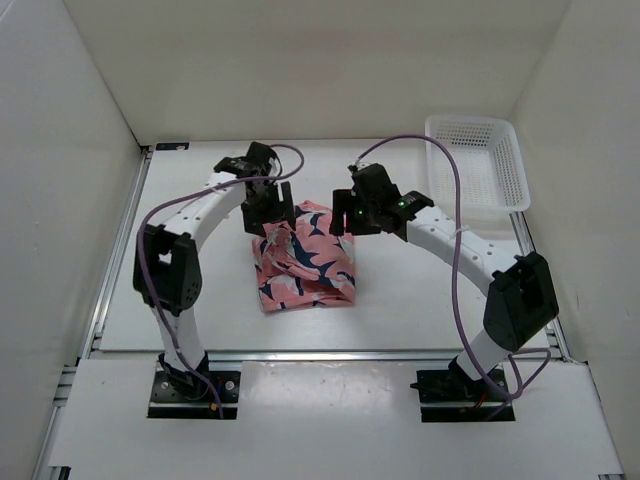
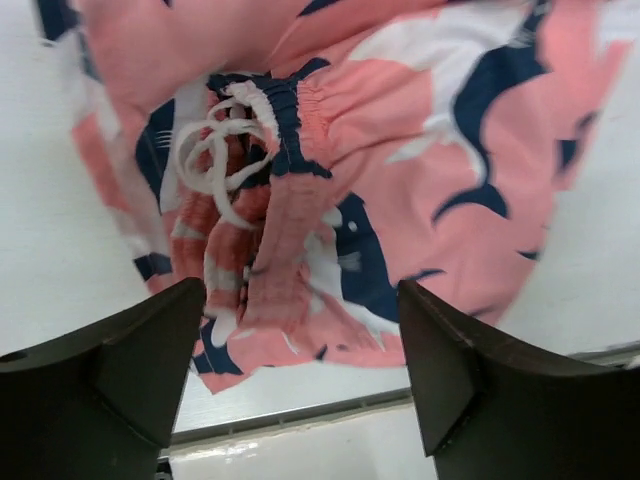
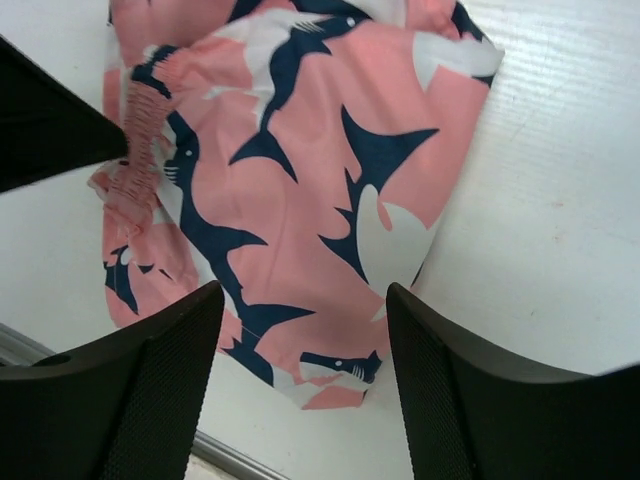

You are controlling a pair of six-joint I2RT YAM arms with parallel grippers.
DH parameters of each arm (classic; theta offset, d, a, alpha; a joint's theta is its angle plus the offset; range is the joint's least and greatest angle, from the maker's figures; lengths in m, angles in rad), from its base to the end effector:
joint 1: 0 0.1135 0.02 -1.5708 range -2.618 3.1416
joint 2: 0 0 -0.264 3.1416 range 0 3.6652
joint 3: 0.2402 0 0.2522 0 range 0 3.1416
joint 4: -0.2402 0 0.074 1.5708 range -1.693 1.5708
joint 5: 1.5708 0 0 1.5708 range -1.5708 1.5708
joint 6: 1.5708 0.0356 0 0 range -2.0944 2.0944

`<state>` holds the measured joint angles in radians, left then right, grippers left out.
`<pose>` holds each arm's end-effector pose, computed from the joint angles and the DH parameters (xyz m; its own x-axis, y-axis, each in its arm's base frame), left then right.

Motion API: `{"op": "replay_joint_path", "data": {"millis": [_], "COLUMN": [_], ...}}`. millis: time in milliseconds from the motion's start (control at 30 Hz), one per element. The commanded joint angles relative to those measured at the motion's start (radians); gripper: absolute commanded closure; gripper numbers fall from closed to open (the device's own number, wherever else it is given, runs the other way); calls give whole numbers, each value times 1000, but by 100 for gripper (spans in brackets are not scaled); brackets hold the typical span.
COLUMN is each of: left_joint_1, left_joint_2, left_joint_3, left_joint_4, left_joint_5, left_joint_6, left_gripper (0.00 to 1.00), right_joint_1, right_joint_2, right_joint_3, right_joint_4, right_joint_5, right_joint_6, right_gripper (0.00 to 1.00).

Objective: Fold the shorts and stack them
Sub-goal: Fold the shorts

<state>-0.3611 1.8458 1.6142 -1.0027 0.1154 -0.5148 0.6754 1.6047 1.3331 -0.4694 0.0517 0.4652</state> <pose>0.3540 -0.1381 0.2665 -0.9589 -0.1607 -0.2339 -0.0983 0.9613 -0.2572 0.2836 0.2248 0.2955 -0.7376 -0.0168 -0.6750 -0.2951 0.9072 0.2998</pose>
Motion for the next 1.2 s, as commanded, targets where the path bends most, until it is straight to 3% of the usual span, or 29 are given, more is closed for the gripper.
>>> {"op": "replay_joint_path", "data": {"millis": [0,33,67,167,200,233,367,567,700,800,933,967,1000,1067,1167], "left_joint_1": [-18,-18,-18,-18,-18,-18,-18,43,80,90,90,90,90,99,99], "left_joint_2": [88,101,115,115,115,115,70,-94,-94,-73,-20,-11,-11,-11,-66], "left_joint_3": [-3,-4,-14,-14,-4,6,47,-52,-152,-212,-241,-241,-255,-270,-283], "left_joint_4": [-10,1,13,13,13,3,-65,-85,-47,1,24,24,24,24,24], "left_joint_5": [7,16,26,26,26,38,9,-11,-20,-11,-48,-69,-69,-86,-86], "left_joint_6": [41,41,41,41,41,51,42,9,9,-10,-21,-21,-31,-31,-31], "left_gripper": [13,17,33,65,86,90,90,90,90,90,90,86,73,54,34], "right_joint_1": [-34,-45,-45,-45,-54,-54,-54,-42,15,64,130,145,145,154,154], "right_joint_2": [-3,-3,-3,-3,-3,-3,-3,38,136,202,303,352,375,431,440], "right_joint_3": [-11,-11,-11,-11,-11,-11,-2,50,90,104,104,113,113,113,104], "right_joint_4": [8,8,8,-2,-2,-11,-23,-48,-48,-23,17,26,26,35,46], "right_joint_5": [-98,-98,-108,-108,-108,-108,-108,-99,-159,-194,-208,-208,-208,-184,-161], "right_joint_6": [26,26,26,26,26,17,7,-25,-25,-25,-25,-16,-16,9,38], "right_gripper": [29,29,30,35,35,35,44,44,87,98,98,98,98,100,100]}}
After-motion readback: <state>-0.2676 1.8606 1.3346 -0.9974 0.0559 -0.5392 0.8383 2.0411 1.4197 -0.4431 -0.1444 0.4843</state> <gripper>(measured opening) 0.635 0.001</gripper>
